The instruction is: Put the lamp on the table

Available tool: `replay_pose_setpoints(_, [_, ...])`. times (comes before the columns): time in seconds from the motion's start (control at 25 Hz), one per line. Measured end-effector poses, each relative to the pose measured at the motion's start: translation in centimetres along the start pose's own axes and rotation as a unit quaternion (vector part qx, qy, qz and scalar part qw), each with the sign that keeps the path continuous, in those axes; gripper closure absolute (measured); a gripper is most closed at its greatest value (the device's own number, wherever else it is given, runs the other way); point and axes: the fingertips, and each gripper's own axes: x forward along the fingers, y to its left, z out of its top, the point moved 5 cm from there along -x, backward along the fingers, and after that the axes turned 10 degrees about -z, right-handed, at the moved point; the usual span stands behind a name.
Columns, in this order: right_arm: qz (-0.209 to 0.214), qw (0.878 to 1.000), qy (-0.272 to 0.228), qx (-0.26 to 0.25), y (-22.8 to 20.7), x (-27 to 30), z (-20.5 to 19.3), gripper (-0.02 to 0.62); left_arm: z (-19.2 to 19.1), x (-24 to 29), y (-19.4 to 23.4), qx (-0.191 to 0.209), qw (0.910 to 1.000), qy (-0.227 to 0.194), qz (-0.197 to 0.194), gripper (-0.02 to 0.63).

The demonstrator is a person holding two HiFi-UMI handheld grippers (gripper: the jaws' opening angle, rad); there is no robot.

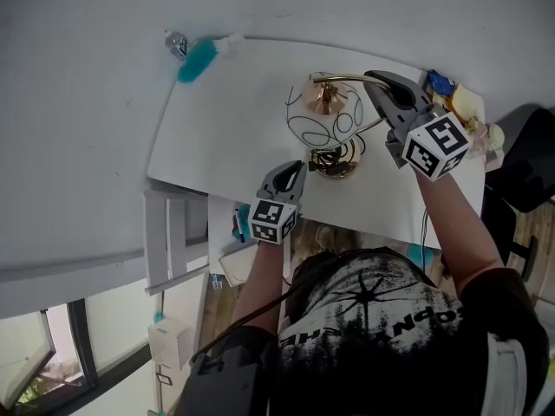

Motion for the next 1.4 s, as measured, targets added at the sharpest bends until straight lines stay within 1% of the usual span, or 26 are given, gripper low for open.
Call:
replay_pose_setpoints(0.16, [0.010,1.000,0.000,-0.007,0.3,-0.2,0.0,0.577,0.4,-0.5,-1.0,-0.013,0.9999,0.001,0.000,0.585])
replay_pose_setpoints(0.28, [0.017,1.000,0.000,-0.010,0.3,-0.1,0.1,0.577,0.7,-0.4,-1.7,-0.005,0.9998,0.017,0.004,0.591])
replay_pose_setpoints(0.44, [0.018,1.000,-0.004,-0.016,0.8,-0.5,-0.1,0.577,0.4,-0.9,-2.7,-0.008,0.9998,0.016,0.003,0.591])
replay_pose_setpoints(0.6, [0.018,1.000,-0.006,-0.019,0.9,-0.6,-0.1,0.577,0.5,-1.4,-3.3,0.012,0.9995,0.019,0.023,0.591])
replay_pose_setpoints(0.8, [0.008,1.000,-0.009,-0.024,0.7,-0.4,-0.1,0.577,0.1,-1.6,-3.9,0.000,0.9995,0.025,0.021,0.591])
replay_pose_setpoints(0.96, [0.004,0.999,-0.011,-0.032,1.4,-1.0,-0.2,0.577,-0.3,-2.0,-4.7,0.003,0.9995,0.025,0.019,0.591])
replay_pose_setpoints(1.12, [-0.007,0.999,0.000,-0.047,1.2,-1.3,-0.6,0.575,0.0,-1.9,-5.6,0.022,0.9990,0.036,0.016,0.591])
replay_pose_setpoints(1.2, [-0.010,0.999,0.005,-0.048,1.0,-1.8,-1.0,0.572,0.2,-1.9,-5.9,0.020,0.9992,0.034,0.010,0.591])
replay_pose_setpoints(1.24, [-0.011,0.999,0.009,-0.046,0.9,-2.1,-1.2,0.557,0.2,-1.9,-6.1,0.017,0.9993,0.033,0.007,0.591])
replay_pose_setpoints(1.32, [-0.013,0.999,0.015,-0.040,0.8,-2.9,-1.7,0.484,0.3,-1.9,-6.4,0.011,0.9994,0.031,0.002,0.591])
replay_pose_setpoints(1.4, [-0.014,0.999,0.020,-0.035,0.6,-3.8,-2.1,0.462,0.4,-1.7,-6.8,0.007,0.9996,0.028,-0.001,0.591])
